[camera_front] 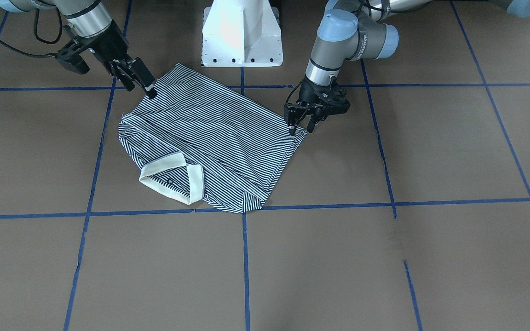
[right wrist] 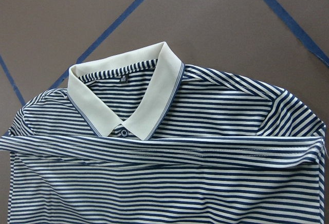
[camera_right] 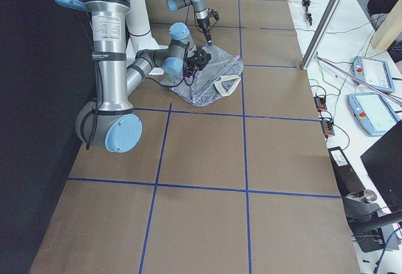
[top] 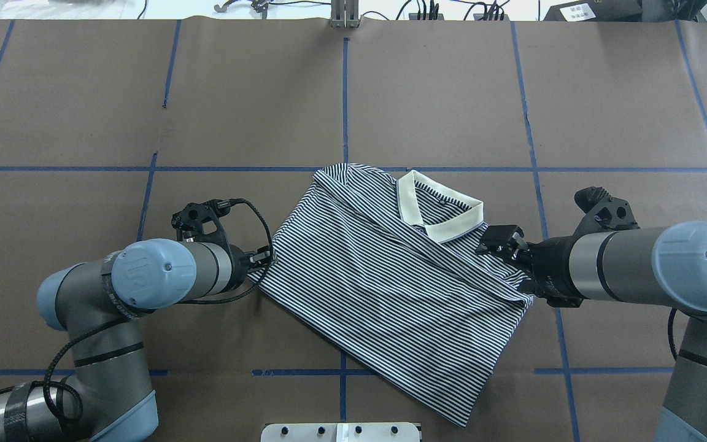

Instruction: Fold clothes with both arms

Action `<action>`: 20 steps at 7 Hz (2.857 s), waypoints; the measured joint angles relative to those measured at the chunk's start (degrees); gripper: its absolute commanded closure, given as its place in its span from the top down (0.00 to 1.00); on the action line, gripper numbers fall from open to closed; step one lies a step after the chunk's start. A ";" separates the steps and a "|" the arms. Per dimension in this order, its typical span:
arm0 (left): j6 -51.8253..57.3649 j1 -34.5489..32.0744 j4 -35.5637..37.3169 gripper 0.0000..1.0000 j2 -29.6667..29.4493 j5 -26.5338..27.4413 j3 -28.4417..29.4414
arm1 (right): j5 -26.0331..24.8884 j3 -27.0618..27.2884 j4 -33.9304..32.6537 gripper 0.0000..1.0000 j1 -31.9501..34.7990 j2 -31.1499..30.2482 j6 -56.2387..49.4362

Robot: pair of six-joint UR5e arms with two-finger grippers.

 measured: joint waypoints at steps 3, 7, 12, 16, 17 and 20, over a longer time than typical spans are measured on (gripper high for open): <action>-0.09 0.03 0.03 0.01 0.34 -0.03 0.22 | -0.05 0.00 0.00 1.00 -0.05 0.07 0.00; 1.67 -0.87 0.01 0.00 1.56 -0.14 -0.90 | -0.33 -1.25 0.00 1.00 -0.21 1.07 0.00; 20.84 -14.67 -5.66 0.00 -3.87 -0.63 11.41 | -0.02 -1.80 0.09 1.00 0.21 2.40 0.00; 23.57 -21.79 -17.60 0.20 -20.81 -0.58 38.24 | 0.24 -1.58 0.09 1.00 1.74 2.55 0.00; 23.64 -22.13 -18.68 0.55 -22.58 -0.49 41.13 | 0.21 -1.51 0.09 1.00 1.96 2.58 0.00; 23.99 -24.51 -20.01 0.58 -22.20 -1.37 41.62 | 0.03 -3.16 -0.95 1.00 1.96 7.47 0.00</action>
